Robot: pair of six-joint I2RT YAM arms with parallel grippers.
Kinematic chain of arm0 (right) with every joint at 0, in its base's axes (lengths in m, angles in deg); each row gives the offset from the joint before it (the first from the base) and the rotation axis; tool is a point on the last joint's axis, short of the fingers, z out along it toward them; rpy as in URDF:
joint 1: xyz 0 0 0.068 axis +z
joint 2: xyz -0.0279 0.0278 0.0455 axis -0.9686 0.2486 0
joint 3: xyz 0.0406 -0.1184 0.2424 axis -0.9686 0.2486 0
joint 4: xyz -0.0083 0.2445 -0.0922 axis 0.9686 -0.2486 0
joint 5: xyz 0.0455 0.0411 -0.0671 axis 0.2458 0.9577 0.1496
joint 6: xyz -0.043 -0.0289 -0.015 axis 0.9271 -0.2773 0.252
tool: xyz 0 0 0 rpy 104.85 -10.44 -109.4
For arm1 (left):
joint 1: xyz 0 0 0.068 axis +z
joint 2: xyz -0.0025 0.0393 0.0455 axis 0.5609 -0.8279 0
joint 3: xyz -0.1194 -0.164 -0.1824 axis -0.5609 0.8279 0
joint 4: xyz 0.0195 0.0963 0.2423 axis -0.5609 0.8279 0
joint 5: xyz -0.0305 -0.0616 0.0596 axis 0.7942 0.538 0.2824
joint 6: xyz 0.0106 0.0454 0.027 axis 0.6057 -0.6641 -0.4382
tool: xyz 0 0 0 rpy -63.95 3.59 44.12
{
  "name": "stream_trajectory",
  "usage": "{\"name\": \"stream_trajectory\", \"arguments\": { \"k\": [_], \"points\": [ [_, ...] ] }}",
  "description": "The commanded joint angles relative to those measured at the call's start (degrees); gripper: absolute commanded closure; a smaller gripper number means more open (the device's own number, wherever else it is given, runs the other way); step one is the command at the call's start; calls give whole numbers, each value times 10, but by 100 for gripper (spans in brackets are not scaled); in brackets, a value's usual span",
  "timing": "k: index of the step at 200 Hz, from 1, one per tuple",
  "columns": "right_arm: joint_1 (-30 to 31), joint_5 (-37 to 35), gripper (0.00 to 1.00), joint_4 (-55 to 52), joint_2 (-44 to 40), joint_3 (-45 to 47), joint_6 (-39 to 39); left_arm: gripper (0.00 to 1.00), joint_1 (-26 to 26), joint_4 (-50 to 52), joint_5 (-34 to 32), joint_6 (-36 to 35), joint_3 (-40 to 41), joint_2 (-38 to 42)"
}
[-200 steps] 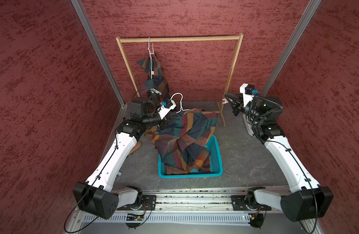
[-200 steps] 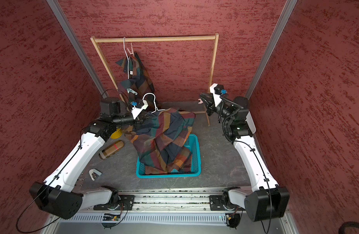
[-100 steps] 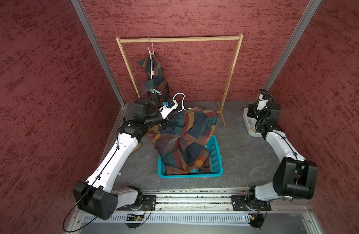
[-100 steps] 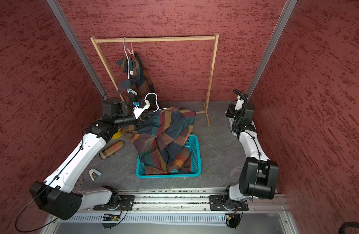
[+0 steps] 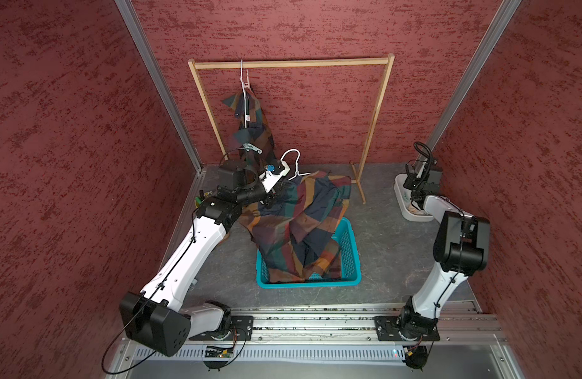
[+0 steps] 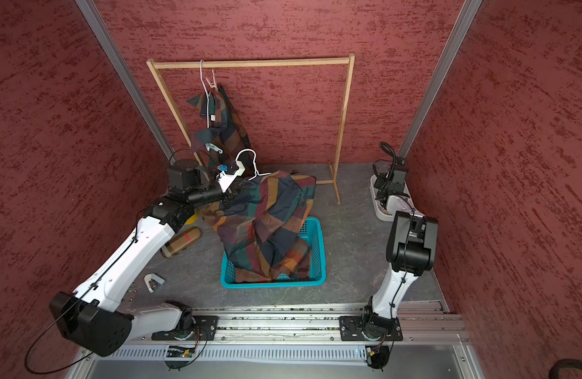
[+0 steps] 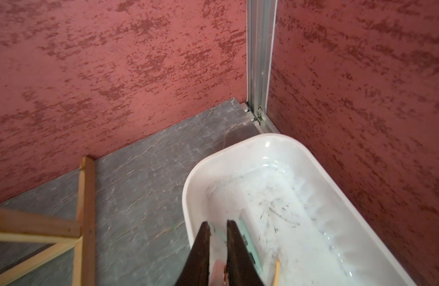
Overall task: Remove the clothespins securing long-sleeve shirts to the hanger
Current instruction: Place the clamp in the storage box.
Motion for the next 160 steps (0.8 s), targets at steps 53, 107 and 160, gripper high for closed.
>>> {"name": "stream_trajectory", "arguments": {
  "k": [53, 107, 160],
  "points": [
    [-13, -34, 100, -45, 107, -79, 8, 100, -8, -16, -13, 7, -6, 5],
    [-9, 21, 94, -102, 118, -109, 3, 100, -9, -11, -14, 2, -8, 1],
    [-5, 56, 63, -120, 123, -106, -7, 100, -9, -11, -11, 0, -6, 4]
  ]
}}
